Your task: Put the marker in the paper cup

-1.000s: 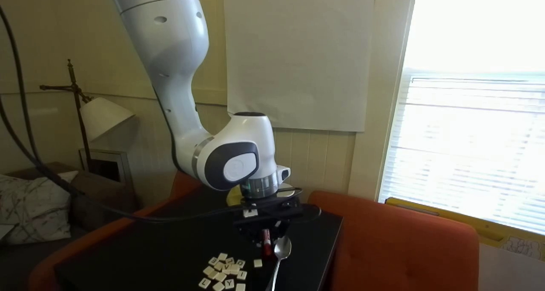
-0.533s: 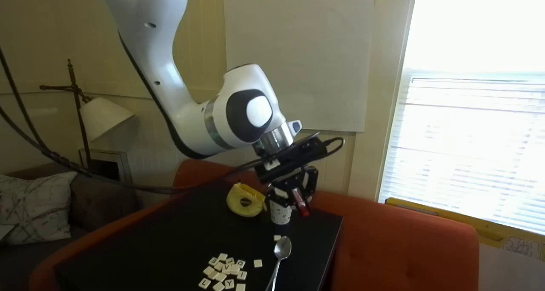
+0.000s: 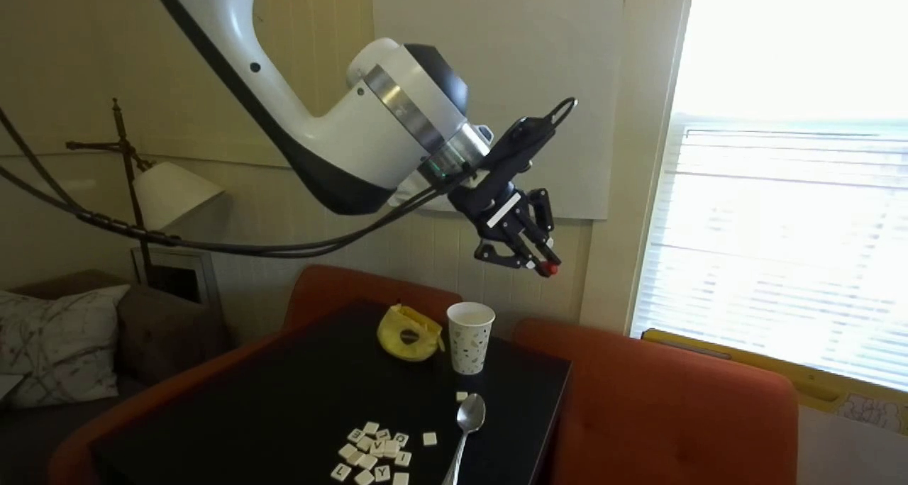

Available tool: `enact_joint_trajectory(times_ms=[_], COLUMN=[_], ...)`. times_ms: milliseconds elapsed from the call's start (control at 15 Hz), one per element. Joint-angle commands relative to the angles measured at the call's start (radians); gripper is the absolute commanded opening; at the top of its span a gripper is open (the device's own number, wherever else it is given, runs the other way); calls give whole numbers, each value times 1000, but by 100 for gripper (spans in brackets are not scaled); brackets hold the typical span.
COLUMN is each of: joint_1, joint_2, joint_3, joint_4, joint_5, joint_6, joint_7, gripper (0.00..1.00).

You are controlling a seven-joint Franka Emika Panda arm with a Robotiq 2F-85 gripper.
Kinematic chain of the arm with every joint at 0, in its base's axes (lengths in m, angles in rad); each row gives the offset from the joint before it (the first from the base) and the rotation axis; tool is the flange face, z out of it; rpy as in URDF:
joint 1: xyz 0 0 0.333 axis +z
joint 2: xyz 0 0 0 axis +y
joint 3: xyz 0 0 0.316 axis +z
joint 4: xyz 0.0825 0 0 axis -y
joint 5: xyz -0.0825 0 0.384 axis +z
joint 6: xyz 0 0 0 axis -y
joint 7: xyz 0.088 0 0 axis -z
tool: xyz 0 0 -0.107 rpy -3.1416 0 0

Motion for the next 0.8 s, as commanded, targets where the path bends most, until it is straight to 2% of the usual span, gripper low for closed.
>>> enact_joint_trajectory(times_ms=[0, 200, 333, 467, 533, 733], joint_1=[227, 383, 455, 508, 283, 318], joint_2=[-9, -52, -83, -87, -134, -140], joint_3=[-155, -219, -230, -239, -13, -20], joint_4=[14, -17, -59, -101, -61, -94], joint_5=[-270, -500, -638, -701, -640, -668], joint_6=[-37, -105, -193, -268, -299, -341], joint_7=[149, 258, 329, 380, 302, 325], gripper=[5, 5, 5, 5, 19, 19])
